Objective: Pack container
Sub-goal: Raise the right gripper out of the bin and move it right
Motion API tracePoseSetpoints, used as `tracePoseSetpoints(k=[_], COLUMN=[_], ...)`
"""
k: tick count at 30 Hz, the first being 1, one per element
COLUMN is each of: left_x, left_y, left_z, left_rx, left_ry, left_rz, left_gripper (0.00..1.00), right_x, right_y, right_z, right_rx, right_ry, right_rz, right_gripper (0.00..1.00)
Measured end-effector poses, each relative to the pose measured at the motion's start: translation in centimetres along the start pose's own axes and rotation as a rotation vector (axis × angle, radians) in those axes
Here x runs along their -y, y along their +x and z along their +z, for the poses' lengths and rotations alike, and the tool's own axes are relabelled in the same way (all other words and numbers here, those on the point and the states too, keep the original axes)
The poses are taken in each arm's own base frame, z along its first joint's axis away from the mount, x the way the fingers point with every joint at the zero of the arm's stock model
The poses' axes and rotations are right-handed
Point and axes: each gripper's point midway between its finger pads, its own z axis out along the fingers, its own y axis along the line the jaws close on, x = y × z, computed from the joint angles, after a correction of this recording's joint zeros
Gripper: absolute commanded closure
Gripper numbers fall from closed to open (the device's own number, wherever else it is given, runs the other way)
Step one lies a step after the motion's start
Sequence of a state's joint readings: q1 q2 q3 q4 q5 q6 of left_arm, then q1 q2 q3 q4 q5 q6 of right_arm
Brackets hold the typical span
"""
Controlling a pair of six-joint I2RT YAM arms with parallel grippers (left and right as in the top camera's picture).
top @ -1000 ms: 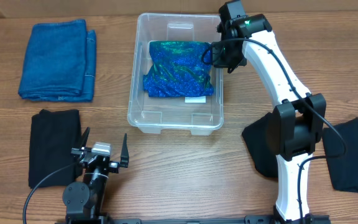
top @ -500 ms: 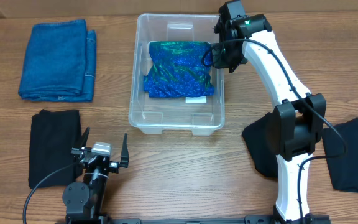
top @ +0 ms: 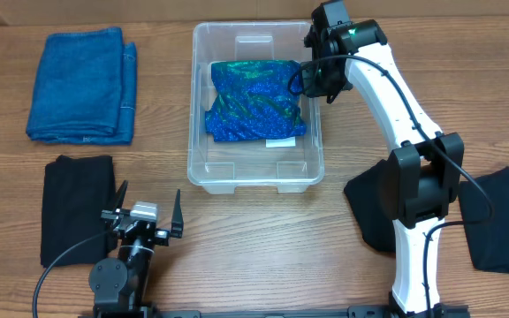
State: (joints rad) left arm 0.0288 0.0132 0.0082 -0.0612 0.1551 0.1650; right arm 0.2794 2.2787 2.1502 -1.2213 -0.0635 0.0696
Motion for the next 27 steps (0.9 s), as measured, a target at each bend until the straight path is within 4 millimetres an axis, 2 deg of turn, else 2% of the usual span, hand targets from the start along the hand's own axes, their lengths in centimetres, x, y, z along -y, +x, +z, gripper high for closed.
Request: tracePoseSetpoints(k=[2,4,6,7,11,14,16,18,19,21,23,25,27], left_x=[0.0,0.0,0.0,0.0,0.0,0.0,0.0,0.0,0.0,0.0,0.0,0.0,0.0], left_y=[0.0,0.0,0.0,0.0,0.0,0.0,0.0,0.0,0.0,0.0,0.0,0.0,0.0], left_z=[0.0,0.0,0.0,0.0,0.0,0.0,0.0,0.0,0.0,0.0,0.0,0.0,0.0], left_rx=[0.000,0.000,0.000,0.000,0.000,0.000,0.000,0.000,0.000,0.000,0.000,0.000,0.000], left_ry=[0.000,0.000,0.000,0.000,0.000,-0.002,-0.002,-0.002,-0.003,-0.003,-0.003,-0.003,-0.003], left_rz=[0.000,0.000,0.000,0.000,0.000,0.000,0.000,0.000,0.000,0.000,0.000,0.000,0.000], left_gripper=[0.00,0.00,0.00,0.00,0.00,0.00,0.00,0.00,0.00,0.00,0.00,0.00,0.00], right_x=[0.0,0.0,0.0,0.0,0.1,-0.2,0.0,0.5,1.2,2.1,3.1,4.0,4.5], right_y=[0.0,-0.1,-0.1,0.0,0.1,-1.4,-2.1,-1.6,-0.5,0.1,0.8,1.1,1.7], right_z=[0.0,0.0,0.0,0.0,-1.4,-4.7,-8.1,-11.9,-14.9,-18.0,-20.6,-23.0,-24.6], right_rx=[0.002,0.003,0.003,-0.001,-0.012,0.044,0.096,0.121,0.132,0.174,0.212,0.262,0.292], right_ry=[0.000,-0.001,-0.001,0.000,0.003,0.002,0.022,0.046,0.059,0.066,0.059,0.042,0.036], right_rz=[0.030,0.044,0.052,0.059,0.070,0.081,0.098,0.135,0.178,0.219,0.260,0.304,0.330], right_gripper=[0.81,0.73,0.57,0.54,0.47,0.45,0.40,0.38,0.38,0.37,0.37,0.30,0.29])
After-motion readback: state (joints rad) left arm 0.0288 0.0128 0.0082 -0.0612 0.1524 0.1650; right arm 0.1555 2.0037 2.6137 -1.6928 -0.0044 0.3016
